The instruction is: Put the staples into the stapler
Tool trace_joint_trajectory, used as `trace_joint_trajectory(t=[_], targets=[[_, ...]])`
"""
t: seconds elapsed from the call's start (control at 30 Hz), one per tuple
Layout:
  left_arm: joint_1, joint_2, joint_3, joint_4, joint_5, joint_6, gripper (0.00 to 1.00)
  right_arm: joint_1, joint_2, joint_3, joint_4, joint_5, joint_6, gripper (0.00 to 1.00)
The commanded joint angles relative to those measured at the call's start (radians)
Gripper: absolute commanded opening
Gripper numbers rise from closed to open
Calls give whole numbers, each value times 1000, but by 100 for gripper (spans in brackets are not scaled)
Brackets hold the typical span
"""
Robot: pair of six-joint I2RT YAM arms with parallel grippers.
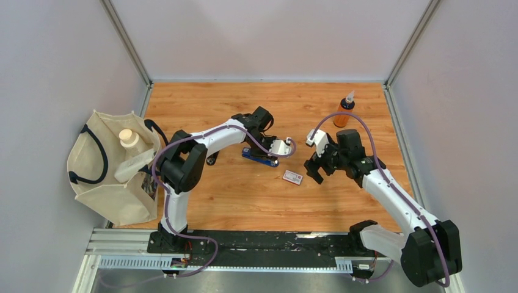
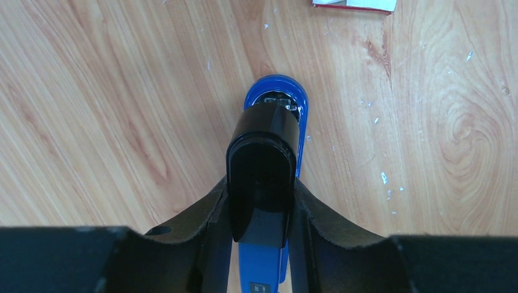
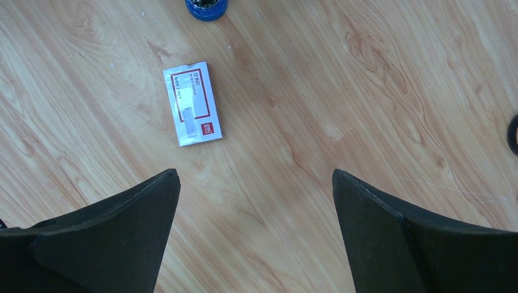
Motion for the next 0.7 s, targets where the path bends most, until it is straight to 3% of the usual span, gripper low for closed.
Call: trace_joint_trajectory(t=[0.0, 0.17, 0.43, 0.67], targets=[[-7, -48, 30, 19, 28, -81, 18, -4, -28, 28, -3, -32, -18, 100], [-7, -136, -16, 82, 48, -196, 2, -5, -16, 31, 5, -90, -12, 100], [-7, -297, -108, 184, 131, -376, 0, -4, 50, 88, 65, -241, 72, 100], [-7, -334, -118, 185, 149, -458, 0, -1, 186, 151, 180, -386, 113, 90]])
